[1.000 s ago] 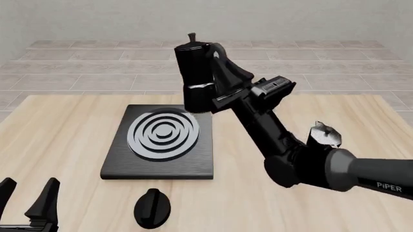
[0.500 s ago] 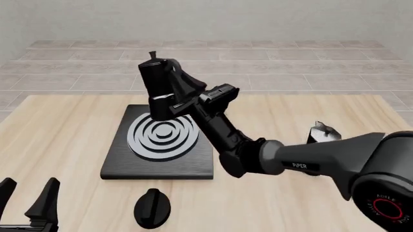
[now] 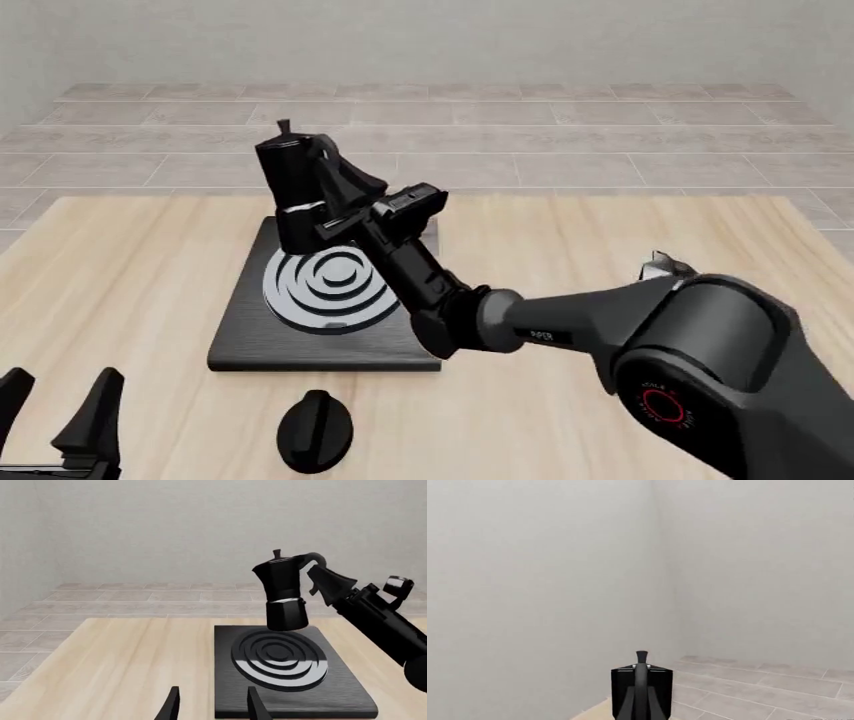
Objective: Put both moka pots on the stove.
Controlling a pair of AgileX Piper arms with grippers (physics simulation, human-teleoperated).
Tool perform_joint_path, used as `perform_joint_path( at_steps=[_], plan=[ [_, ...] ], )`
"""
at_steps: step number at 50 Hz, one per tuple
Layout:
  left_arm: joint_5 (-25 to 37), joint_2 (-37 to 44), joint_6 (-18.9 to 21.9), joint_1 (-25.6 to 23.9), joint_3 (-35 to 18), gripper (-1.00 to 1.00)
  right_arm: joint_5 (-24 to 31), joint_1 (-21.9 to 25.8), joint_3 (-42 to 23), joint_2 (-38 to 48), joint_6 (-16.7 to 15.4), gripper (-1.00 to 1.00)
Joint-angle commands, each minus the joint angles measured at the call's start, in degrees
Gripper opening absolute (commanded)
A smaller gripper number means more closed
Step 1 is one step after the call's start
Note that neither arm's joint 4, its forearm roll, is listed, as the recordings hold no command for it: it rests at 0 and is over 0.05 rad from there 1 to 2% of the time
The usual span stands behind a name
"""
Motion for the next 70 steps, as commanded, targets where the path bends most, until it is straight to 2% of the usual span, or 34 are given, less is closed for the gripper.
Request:
perform_joint_path(
  at_steps=[1,6,16,28,31,43,47,70],
  plan=[
    [0.0,-0.01,0.02,0.0,-0.01,1.0,-0.51,-0.93,-7.47,4.6,1.36,-1.0],
    [0.02,-0.01,-0.01,0.0,-0.01,1.0,-0.51,-1.33,-11.45,8.42,1.27,-1.0],
    [0.01,-0.01,0.01,0.0,-0.01,1.0,-0.51,-0.82,-13.86,12.5,0.19,-1.0],
    [0.02,-0.01,0.0,0.0,-0.01,1.0,-0.51,-0.06,-17.31,16.07,0.66,-1.0],
    [0.0,-0.01,0.0,0.0,-0.01,1.0,-0.51,-0.9,-18.3,16.97,2.33,-1.0],
    [0.03,0.0,0.0,0.0,-0.01,1.0,-0.51,-1.1,-21.1,19.88,3.19,-1.0],
    [0.01,-0.01,0.0,0.02,-0.01,1.0,-0.51,-0.73,-22.04,21.16,2.59,-1.0],
    [0.02,-0.01,-0.01,0.01,-0.01,1.0,-0.51,-0.15,-18.81,21.12,1.69,-1.0]
  ],
)
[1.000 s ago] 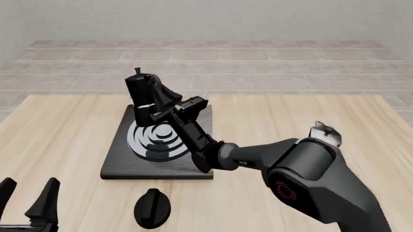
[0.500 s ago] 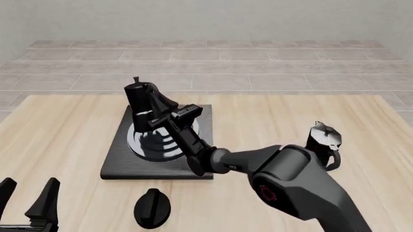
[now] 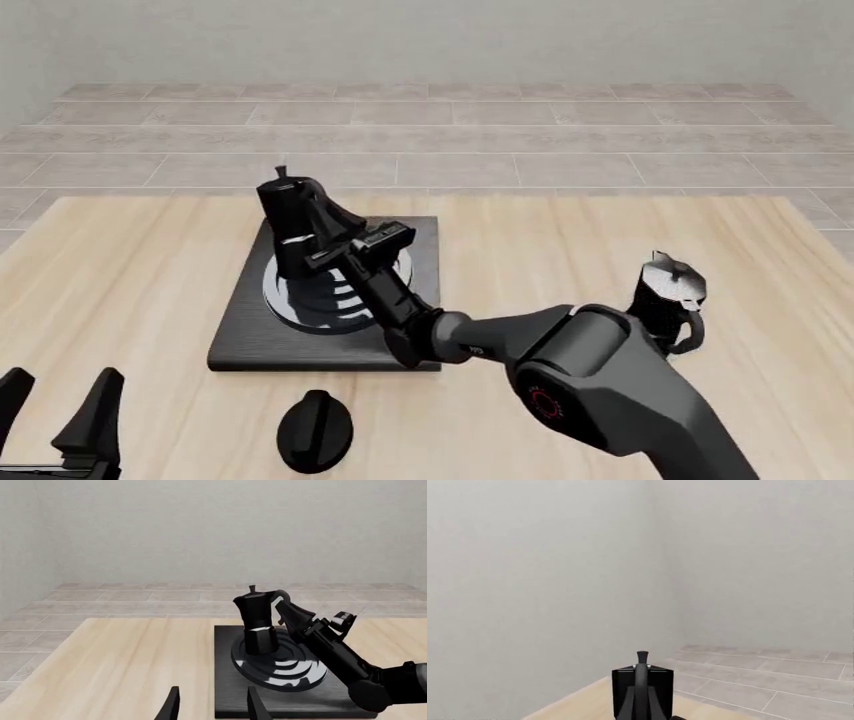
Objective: Put both moka pots on the stove.
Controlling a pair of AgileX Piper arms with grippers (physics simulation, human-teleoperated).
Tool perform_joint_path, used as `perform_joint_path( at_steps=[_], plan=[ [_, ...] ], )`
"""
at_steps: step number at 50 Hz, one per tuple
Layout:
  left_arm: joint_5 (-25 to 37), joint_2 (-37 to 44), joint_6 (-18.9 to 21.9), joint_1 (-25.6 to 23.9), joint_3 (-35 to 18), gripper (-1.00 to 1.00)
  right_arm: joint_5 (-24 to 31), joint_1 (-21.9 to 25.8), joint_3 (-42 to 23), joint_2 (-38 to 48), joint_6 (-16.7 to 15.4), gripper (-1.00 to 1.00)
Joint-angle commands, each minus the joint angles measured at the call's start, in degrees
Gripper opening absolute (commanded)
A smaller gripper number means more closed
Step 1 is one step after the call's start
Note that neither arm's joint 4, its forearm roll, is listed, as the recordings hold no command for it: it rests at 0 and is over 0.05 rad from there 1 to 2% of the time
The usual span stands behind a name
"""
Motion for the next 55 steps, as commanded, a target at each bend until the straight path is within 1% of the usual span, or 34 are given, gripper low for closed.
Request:
perform_joint_path(
  at_steps=[1,3,4,5,7,9,10,12,13,14,15,16,17,19,20,21,22,23,25,26,28,29,30,31,36,39,46,50,55],
  plan=[
    [0.0,0.0,-0.01,0.0,0.0,1.0,-0.19,0.54,0.85,0.05,-0.08,-1.0],
    [-0.01,0.0,0.0,0.0,0.0,1.0,-0.19,0.94,2.5,-0.35,-0.83,-1.0],
    [-0.01,0.0,0.01,0.0,0.0,1.0,-0.19,0.89,2.52,-0.31,-0.63,-1.0],
    [0.0,0.0,0.02,0.0,0.0,1.0,-0.19,1.2,4.57,-0.95,-1.22,1.0],
    [0.0,0.0,0.0,0.0,0.0,1.0,-0.19,1.23,5.1,-1.19,-1.77,1.0],
    [0.0,0.0,0.01,0.0,0.0,1.0,-0.19,1.13,7.83,-1.93,-2.68,1.0],
    [0.0,0.0,0.0,0.0,0.0,1.0,-0.19,1.54,8.87,-2.56,-3.73,1.0],
    [0.02,0.0,-0.03,0.01,0.0,1.0,-0.19,0.95,11.39,-3.5,-3.79,1.0],
    [0.01,0.0,-0.02,0.0,0.0,1.0,-0.19,0.96,12.47,-4.04,-4.54,1.0],
    [0.01,0.0,-0.02,0.0,0.0,1.0,-0.19,0.96,12.48,-4.05,-4.54,1.0],
    [0.01,0.0,-0.02,0.0,0.0,1.0,-0.19,0.78,14.15,-4.82,-5.39,1.0],
    [0.01,0.0,-0.02,0.0,0.0,1.0,-0.19,0.78,14.17,-4.84,-5.39,1.0],
    [0.0,0.0,-0.03,0.0,0.0,1.0,-0.16,0.12,17.26,-5.9,-5.96,1.0],
    [-0.01,0.0,0.0,0.0,0.0,1.0,-0.18,-0.19,19.02,-6.98,-5.38,1.0],
    [-0.01,0.0,0.01,0.0,0.0,1.0,0.15,0.44,20.52,-7.72,-7.09,1.0],
    [0.0,0.0,0.01,0.0,0.0,1.0,0.07,0.41,21.19,-8.28,-7.0,1.0],
    [0.0,0.0,0.0,0.01,0.0,1.0,1.72,0.33,21.24,-8.84,-7.17,1.0],
    [-0.01,0.0,0.03,-0.01,0.0,1.0,2.75,0.33,21.05,-9.06,-8.26,1.0],
    [0.01,0.0,-0.02,0.0,0.0,1.0,2.36,0.23,22.37,-10.24,-7.65,1.0],
    [0.02,0.0,-0.04,0.0,0.0,1.0,3.01,0.16,22.89,-11.05,-8.2,1.0],
    [0.0,0.0,0.01,-0.01,0.0,1.0,2.91,0.05,23.85,-11.95,-8.01,1.0],
    [0.0,0.0,-0.01,0.0,0.0,1.0,3.03,0.25,24.64,-12.72,-9.01,1.0],
    [-0.01,0.0,0.02,0.0,0.0,1.0,2.81,-0.04,25.18,-13.2,-8.57,1.0],
    [0.0,0.0,0.01,0.0,0.0,1.0,2.59,0.13,26.51,-14.29,-8.79,1.0],
    [0.01,0.0,0.0,0.0,0.0,1.0,2.48,-0.04,28.74,-16.06,-8.95,1.0],
    [-0.02,0.0,0.03,0.0,0.0,1.0,2.51,-0.09,30.64,-17.93,-8.83,1.0],
    [-0.01,0.0,0.01,-0.01,0.0,1.0,3.63,-0.77,32.71,-20.68,-8.73,1.0],
    [0.0,0.0,0.01,-0.01,0.0,1.0,3.4,-0.66,35.85,-23.28,-8.61,1.0],
    [-0.01,0.0,0.02,-0.01,0.0,1.0,3.09,-1.77,38.25,-25.18,-7.94,1.0]
  ],
)
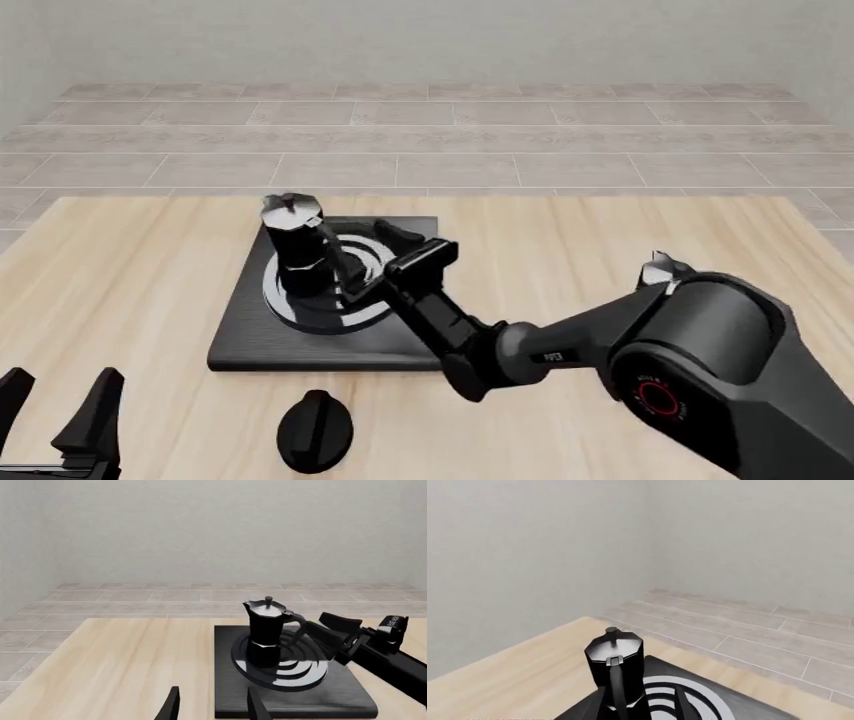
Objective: Put both moka pots on the stove.
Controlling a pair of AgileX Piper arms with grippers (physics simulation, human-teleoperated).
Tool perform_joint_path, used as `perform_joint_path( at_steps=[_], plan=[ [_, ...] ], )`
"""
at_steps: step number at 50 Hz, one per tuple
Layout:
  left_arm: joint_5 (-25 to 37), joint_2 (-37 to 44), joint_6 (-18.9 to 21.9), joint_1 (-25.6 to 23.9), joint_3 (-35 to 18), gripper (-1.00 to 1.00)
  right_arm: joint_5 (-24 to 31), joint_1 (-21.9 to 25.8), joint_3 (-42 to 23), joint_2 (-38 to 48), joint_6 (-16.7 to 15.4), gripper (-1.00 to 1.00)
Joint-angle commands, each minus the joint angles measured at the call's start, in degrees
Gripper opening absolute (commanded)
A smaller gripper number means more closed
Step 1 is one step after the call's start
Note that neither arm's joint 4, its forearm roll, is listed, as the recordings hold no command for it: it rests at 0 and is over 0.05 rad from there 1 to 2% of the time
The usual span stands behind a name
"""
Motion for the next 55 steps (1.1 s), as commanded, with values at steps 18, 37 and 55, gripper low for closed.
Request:
perform_joint_path(
  at_steps=[18,37,55],
  plan=[
    [-0.01,0.0,0.02,-0.01,0.0,1.0,-2.91,-5.74,15.58,-12.41,0.51,1.0],
    [0.0,0.0,0.01,-0.01,0.0,1.0,-2.95,-12.66,28.16,-28.58,-1.37,1.0],
    [-0.01,0.0,0.01,0.0,0.0,1.0,-0.3,-19.16,41.08,-44.1,-0.73,1.0]
  ],
)
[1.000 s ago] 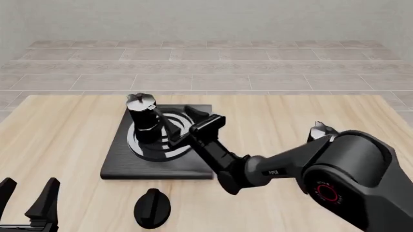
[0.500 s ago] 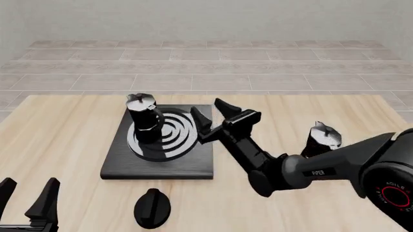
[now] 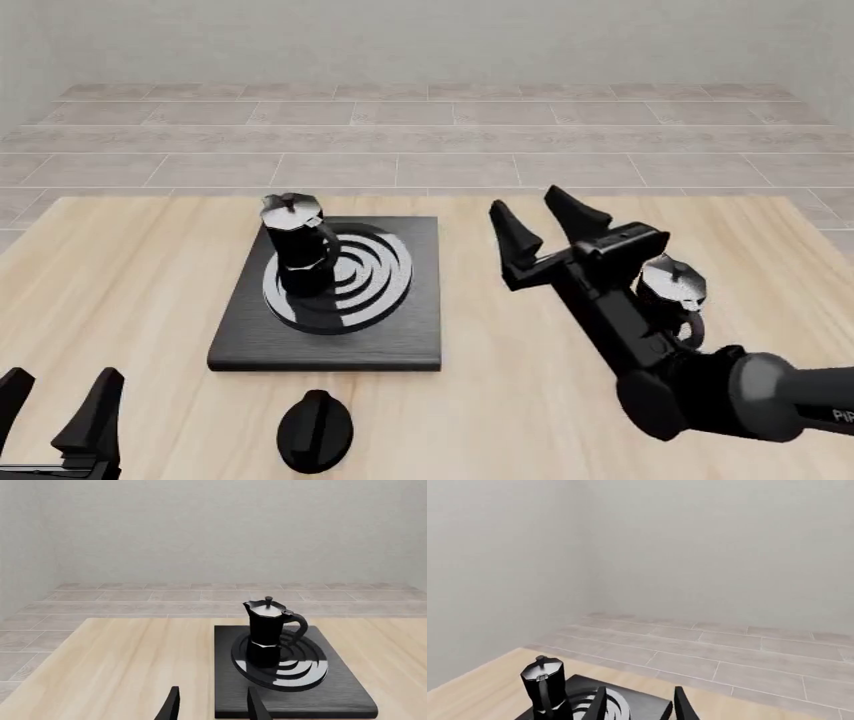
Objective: Put both moka pots on the stove.
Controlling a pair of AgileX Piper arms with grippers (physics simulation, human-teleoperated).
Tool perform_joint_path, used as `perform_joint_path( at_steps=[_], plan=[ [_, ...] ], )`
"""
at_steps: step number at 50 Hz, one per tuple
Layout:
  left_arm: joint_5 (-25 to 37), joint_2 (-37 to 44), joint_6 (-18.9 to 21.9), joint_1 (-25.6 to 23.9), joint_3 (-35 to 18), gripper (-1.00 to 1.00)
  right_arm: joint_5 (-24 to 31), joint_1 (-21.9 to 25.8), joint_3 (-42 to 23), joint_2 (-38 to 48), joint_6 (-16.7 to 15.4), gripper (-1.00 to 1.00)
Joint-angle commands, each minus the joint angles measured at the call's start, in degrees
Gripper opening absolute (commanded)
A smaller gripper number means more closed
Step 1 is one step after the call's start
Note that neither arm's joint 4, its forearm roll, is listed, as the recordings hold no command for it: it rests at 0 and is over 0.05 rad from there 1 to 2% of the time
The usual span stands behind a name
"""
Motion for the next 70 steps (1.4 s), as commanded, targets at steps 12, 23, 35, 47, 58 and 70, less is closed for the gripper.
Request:
perform_joint_path(
  at_steps=[12,23,35,47,58,70],
  plan=[
    [0.0,0.0,0.01,-0.01,0.0,1.0,9.25,-7.32,12.34,-20.06,0.11,1.0],
    [-0.01,0.0,0.02,-0.01,0.0,1.0,16.6,-13.51,17.25,-31.48,0.0,1.0],
    [0.01,0.0,-0.01,0.0,0.0,1.0,28.89,-17.84,19.79,-41.53,0.71,1.0],
    [0.01,0.0,-0.03,0.01,0.0,1.0,42.4,-20.4,20.83,-51.9,0.12,1.0],
    [0.0,0.0,0.0,0.0,0.0,1.0,51.06,-22.39,21.35,-56.86,-1.57,1.0],
    [-0.01,0.0,0.0,0.0,0.0,1.0,60.81,-23.45,20.61,-63.29,-1.01,1.0]
  ],
)
